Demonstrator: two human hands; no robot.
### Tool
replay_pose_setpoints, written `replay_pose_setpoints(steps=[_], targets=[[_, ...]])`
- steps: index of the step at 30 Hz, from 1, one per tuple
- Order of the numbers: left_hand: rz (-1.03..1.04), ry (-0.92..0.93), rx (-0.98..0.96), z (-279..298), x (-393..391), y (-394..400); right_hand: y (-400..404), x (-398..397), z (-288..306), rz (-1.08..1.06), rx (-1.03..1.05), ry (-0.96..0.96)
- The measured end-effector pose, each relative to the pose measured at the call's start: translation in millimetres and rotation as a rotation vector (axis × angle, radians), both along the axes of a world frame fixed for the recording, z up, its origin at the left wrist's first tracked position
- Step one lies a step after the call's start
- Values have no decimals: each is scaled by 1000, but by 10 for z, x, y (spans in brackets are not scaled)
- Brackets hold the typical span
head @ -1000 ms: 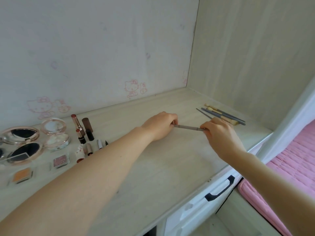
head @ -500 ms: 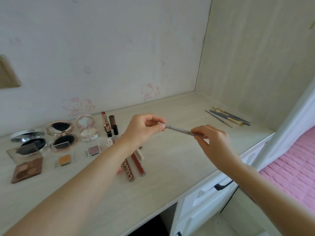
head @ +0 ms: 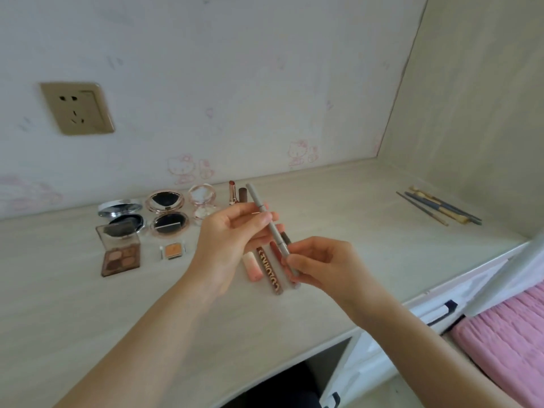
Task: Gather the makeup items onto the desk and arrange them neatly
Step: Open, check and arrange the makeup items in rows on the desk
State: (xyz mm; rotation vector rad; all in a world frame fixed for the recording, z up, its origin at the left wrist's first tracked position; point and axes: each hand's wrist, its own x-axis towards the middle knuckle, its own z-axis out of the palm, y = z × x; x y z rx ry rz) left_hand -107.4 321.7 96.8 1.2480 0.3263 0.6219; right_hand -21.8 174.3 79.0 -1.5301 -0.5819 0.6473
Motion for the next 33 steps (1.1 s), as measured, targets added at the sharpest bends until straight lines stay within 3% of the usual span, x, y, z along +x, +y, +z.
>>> replay_pose_setpoints(steps=[7,13,18,24,27,33], targets=[[40,27,38,35,-199,159,311,-310,-16,112,72,173],[112,66,182,18,-358,269,454,-436,-21,183,-13,73],[229,220,665,-138,-556,448,504,-421,-89,91,-64,-149],[244,322,1211,-470,-734,532,531,-395,-229,47,-141,-779],[237,377,1351,-601,-776,513,575,-391,-417,15,-186,-1141],[310,361,1535,-709,-820,451,590,-328,-654,-73,-83,-1380]])
